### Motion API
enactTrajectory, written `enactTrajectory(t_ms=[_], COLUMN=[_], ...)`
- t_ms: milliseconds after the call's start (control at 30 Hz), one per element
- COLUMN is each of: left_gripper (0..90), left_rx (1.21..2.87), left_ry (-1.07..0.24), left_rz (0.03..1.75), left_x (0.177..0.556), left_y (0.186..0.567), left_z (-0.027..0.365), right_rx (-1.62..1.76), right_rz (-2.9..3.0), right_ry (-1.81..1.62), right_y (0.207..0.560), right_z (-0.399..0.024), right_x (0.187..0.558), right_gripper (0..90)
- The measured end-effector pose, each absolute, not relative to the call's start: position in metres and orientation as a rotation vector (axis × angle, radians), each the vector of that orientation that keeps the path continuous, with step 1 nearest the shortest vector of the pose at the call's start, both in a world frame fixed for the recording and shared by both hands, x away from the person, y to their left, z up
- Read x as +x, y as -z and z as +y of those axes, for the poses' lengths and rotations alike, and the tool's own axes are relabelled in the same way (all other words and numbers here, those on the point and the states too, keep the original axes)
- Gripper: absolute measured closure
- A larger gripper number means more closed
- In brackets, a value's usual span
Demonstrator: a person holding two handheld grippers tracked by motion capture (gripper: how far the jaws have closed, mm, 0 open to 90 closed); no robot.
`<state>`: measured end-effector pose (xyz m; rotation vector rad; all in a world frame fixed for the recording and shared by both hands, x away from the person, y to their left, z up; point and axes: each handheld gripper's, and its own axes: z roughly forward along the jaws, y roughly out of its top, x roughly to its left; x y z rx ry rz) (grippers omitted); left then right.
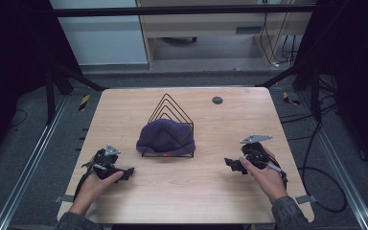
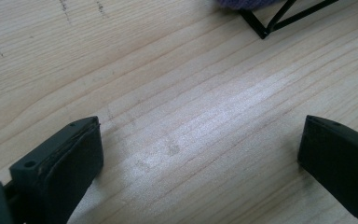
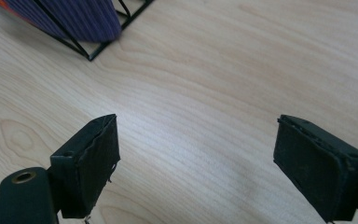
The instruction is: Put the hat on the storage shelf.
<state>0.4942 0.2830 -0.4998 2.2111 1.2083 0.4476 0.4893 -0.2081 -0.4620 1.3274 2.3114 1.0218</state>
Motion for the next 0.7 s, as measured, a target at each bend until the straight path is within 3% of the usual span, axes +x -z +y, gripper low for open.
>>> enactTrajectory(t_ms=[700], left_gripper=[0.0], left_rx=[2.212], left_ry=[-0.447], left_rz=[1.203], left_x=[0.494], left_y=[0.5], left_z=[0.281], right_rx=[1.394], right_rz=[2.262], right_ry=[-0.959], right_y=[0.502], right_z=[-0.211], right_x=[0.488], right_gripper=[10.8])
